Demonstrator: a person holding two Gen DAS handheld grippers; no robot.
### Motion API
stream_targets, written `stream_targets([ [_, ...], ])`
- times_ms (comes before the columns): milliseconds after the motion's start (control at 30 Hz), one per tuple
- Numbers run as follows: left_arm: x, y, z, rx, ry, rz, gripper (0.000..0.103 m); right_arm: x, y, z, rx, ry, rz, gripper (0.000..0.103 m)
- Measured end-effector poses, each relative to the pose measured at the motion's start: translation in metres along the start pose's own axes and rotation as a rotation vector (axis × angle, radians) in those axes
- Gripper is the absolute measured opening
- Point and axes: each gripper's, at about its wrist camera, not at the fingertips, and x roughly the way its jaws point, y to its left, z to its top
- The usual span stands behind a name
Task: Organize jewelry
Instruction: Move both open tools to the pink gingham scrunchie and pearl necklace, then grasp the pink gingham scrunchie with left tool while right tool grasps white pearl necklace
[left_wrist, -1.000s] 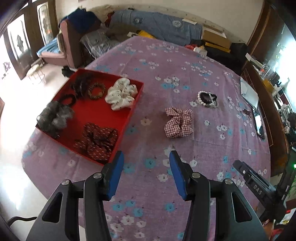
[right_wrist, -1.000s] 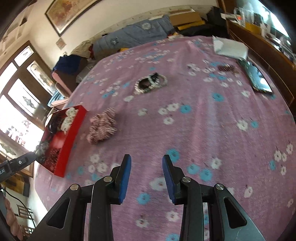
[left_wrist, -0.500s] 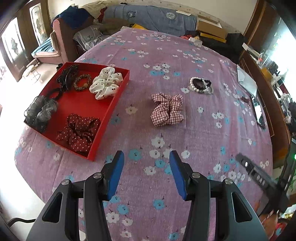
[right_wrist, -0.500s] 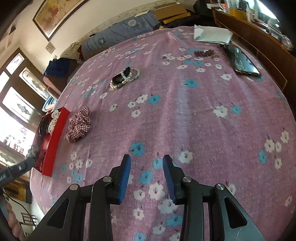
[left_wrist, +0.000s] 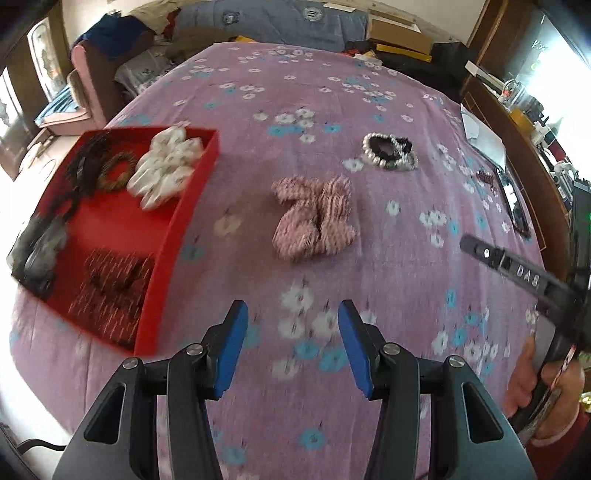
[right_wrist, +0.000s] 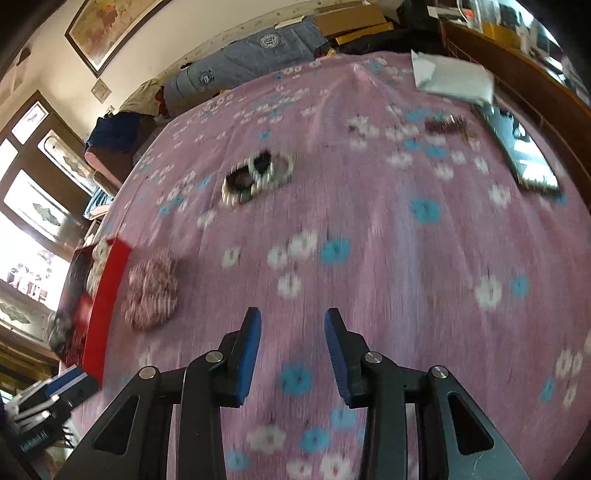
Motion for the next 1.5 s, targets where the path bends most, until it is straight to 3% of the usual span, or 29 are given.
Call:
stream_targets([
  [167,0.026,-0.003,0.036,0.038,-0.034,0.021,0.049,0.019,0.016,0.05,-0.051,-0.011,0.036,0.039],
  [300,0.052,0.001,0.054,0.026,-0.008,0.008,0.049,0.045,0.036,0.081,-0.106,-0.01,0.053,0.038],
  [433,0.071,0.005,0.064,0.02,0.014,-0.004,0.049,0.074,0.052,0.099,-0.165,0.005,0.02,0.027],
  [533,0.079,0.007,0.067,0.023,0.028,-0.021,0.049,0.089,0.057,0.108,-0.187,0.006,-0.009,0.026],
  [767,0.088,0.004,0.066,0.034,0.048,-0.057,0.049,0.108,0.059,0.115,-0.219,0.022,-0.053,0.015],
  [800,0.089,0.004,0.065,0.034,0.05,-0.061,0.045,0.109,0.06,0.115,-0.219,0.023,-0.055,0.015],
  [833,0.088,0.004,0.065,0.032,0.049,-0.069,0.029,0.109,0.06,0.116,-0.219,0.023,-0.059,0.015],
  [900,0.089,0.003,0.064,0.039,0.059,-0.077,0.014,0.11,0.06,0.117,-0.219,0.021,-0.07,0.015],
  [1167,0.083,-0.005,0.057,0.052,0.051,-0.086,0.014,0.114,0.072,0.115,-0.279,0.017,-0.142,0.011],
  [1233,0.081,-0.007,0.055,0.061,0.036,-0.091,0.008,0.113,0.074,0.114,-0.292,0.022,-0.149,0.01],
  [1500,0.05,-0.006,0.051,0.034,-0.011,-0.135,0.007,0.057,0.053,0.103,-0.183,-0.022,-0.064,0.006],
])
